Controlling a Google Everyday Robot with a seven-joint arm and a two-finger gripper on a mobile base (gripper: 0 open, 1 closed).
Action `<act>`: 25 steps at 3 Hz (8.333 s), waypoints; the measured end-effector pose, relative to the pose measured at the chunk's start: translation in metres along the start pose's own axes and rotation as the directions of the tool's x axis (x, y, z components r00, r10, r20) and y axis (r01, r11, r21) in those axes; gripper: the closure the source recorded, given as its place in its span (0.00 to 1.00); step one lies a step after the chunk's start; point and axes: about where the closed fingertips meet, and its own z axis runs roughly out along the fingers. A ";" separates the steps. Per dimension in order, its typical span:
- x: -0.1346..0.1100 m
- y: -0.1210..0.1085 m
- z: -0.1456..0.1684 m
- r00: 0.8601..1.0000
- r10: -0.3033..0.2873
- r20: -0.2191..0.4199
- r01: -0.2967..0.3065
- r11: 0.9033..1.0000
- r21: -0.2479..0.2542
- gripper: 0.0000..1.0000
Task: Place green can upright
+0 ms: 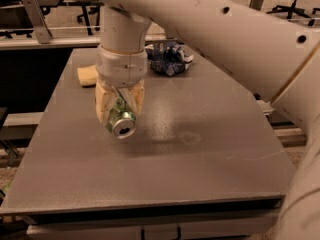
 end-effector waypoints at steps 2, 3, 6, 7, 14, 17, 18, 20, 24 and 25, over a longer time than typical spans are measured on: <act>0.012 -0.004 -0.012 0.947 0.309 0.089 -0.321 0.921 0.220 1.00; 0.003 -0.001 -0.026 0.889 0.450 0.085 -0.454 0.841 0.295 1.00; -0.012 0.013 -0.054 0.658 0.750 0.068 -0.659 0.530 0.534 1.00; -0.011 0.014 -0.055 0.653 0.753 0.082 -0.665 0.519 0.536 1.00; 0.004 0.095 -0.063 0.429 0.446 0.786 -0.808 -0.199 0.555 1.00; 0.033 0.068 -0.065 0.323 0.413 0.852 -0.821 -0.326 0.469 1.00; 0.043 0.053 -0.064 0.222 0.438 0.871 -0.813 -0.410 0.414 1.00; 0.045 0.037 -0.058 0.134 0.401 0.906 -0.730 -0.578 0.364 1.00; 0.045 0.029 -0.037 0.134 0.264 0.955 -0.651 -0.703 0.286 1.00; 0.042 0.031 -0.034 0.111 0.262 0.959 -0.644 -0.716 0.270 1.00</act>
Offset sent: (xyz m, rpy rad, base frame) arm 0.0011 -0.0186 0.0179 0.0967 0.3650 -0.4935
